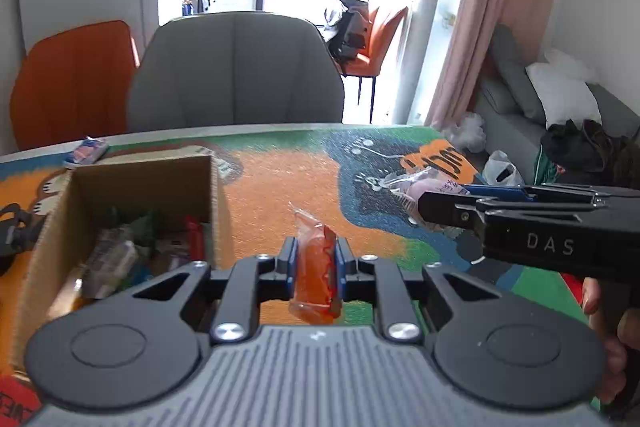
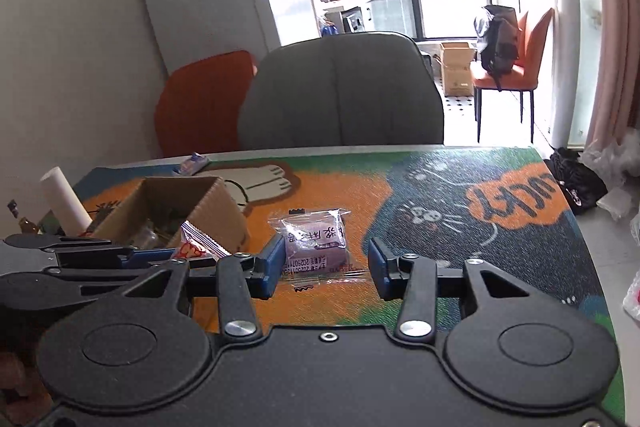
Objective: Organize snacks
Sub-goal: 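Carry both packs over the cardboard box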
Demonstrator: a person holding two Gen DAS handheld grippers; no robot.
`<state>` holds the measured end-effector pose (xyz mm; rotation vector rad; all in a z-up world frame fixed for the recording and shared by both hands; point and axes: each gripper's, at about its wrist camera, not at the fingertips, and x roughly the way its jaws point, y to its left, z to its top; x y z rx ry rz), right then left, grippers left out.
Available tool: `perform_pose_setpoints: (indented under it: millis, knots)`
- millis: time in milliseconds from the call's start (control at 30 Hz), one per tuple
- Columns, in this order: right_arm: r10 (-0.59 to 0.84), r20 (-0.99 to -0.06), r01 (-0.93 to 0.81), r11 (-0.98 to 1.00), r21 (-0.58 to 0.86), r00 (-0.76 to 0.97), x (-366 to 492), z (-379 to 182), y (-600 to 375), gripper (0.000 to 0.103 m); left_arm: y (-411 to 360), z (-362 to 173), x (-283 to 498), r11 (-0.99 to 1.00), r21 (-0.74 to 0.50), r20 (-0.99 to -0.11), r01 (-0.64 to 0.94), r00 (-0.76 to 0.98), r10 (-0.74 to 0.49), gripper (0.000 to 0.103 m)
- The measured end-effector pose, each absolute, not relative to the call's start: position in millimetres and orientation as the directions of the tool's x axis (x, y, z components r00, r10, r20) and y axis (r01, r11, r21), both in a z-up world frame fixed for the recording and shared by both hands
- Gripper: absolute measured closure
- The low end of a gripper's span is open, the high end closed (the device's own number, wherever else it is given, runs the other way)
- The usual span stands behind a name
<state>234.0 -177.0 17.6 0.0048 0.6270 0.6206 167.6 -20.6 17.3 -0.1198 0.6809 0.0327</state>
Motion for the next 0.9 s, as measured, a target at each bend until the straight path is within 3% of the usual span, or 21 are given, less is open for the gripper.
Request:
perform_pose_setpoints:
  millis: [900]
  knots:
    - [0.633, -0.539, -0.664, 0.728, 0.171, 0.556, 220.3, 33.2, -85.2, 0.06, 80.2, 22.8, 130.4, 0.964, -0.119, -0.648, -0.237, 0.754, 0.105, 0.085]
